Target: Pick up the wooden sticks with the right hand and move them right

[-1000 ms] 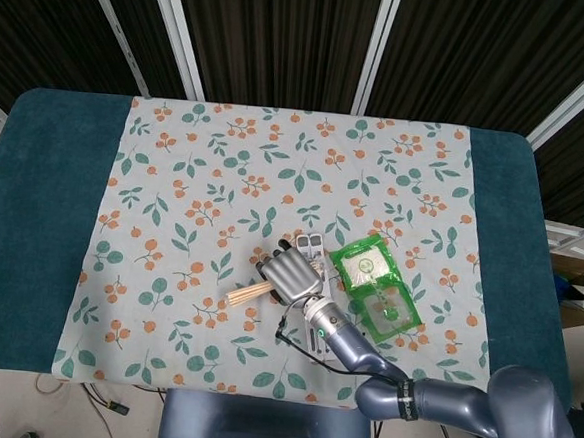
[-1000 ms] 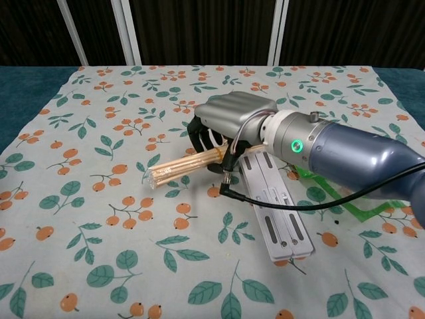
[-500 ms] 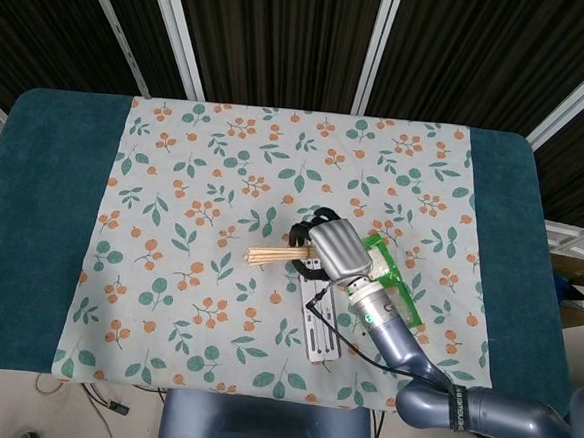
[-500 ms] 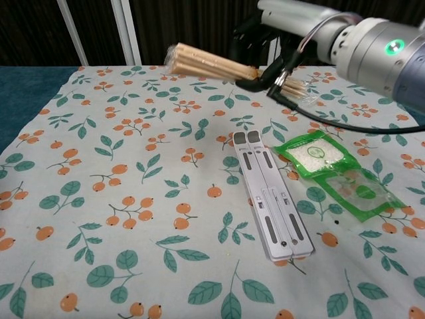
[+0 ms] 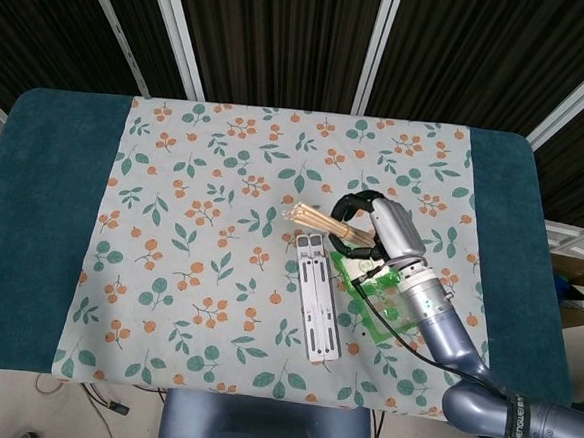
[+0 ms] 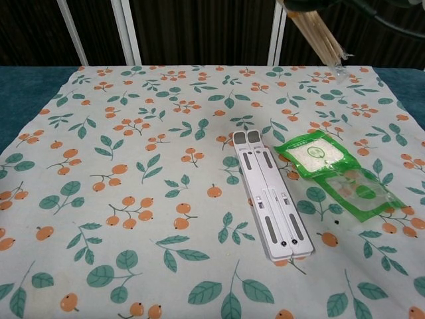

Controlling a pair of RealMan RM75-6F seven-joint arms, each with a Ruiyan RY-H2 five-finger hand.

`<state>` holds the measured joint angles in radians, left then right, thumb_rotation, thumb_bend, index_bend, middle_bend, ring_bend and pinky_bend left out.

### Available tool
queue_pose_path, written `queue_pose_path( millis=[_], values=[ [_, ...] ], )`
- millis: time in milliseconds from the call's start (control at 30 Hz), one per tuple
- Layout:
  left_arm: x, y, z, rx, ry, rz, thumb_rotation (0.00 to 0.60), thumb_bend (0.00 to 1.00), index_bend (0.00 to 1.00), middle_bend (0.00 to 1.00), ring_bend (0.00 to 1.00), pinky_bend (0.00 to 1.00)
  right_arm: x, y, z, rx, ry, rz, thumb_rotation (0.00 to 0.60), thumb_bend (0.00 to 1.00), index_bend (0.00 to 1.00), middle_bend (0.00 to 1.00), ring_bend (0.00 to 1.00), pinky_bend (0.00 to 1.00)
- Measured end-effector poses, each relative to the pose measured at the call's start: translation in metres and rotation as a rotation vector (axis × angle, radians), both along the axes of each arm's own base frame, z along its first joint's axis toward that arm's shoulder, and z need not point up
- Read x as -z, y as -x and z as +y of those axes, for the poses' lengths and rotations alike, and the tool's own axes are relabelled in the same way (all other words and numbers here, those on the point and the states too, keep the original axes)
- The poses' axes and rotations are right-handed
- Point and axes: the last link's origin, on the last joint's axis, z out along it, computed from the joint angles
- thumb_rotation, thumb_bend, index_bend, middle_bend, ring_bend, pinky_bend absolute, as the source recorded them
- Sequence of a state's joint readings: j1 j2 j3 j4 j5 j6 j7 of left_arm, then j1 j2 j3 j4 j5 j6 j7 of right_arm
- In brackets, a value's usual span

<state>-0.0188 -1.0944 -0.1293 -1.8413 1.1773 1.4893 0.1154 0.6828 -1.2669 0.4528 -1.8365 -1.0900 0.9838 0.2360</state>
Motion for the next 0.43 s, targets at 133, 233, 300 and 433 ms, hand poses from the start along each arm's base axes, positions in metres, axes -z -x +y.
queue_pose_path(
  millis=[133,233,300,433],
  values=[
    [0.0,0.0,0.0,-0.003,-0.002,-0.002,0.6,0.55,0.13,0.0,0.0,0.0,-0.013,0.0,0.0,0.043,-0.033,-0.182,0.6,0.41,0.57,0.51,0.46,0.27],
    [0.0,0.0,0.0,-0.004,0.0,-0.004,0.6,0.55,0.13,0.0,0.0,0.0,-0.024,0.002,0.0,0.074,-0.067,-0.324,0.6,0.4,0.57,0.51,0.46,0.27],
    [0.0,0.0,0.0,-0.003,0.002,-0.004,0.6,0.55,0.13,0.0,0.0,0.0,-0.032,0.005,0.0,0.093,-0.088,-0.416,0.6,0.4,0.57,0.51,0.47,0.27],
    [0.0,0.0,0.0,-0.004,0.001,-0.005,0.6,0.55,0.13,0.0,0.0,0.0,-0.051,0.017,-0.004,0.124,-0.082,-0.522,0.6,0.4,0.57,0.51,0.47,0.27]
  ],
)
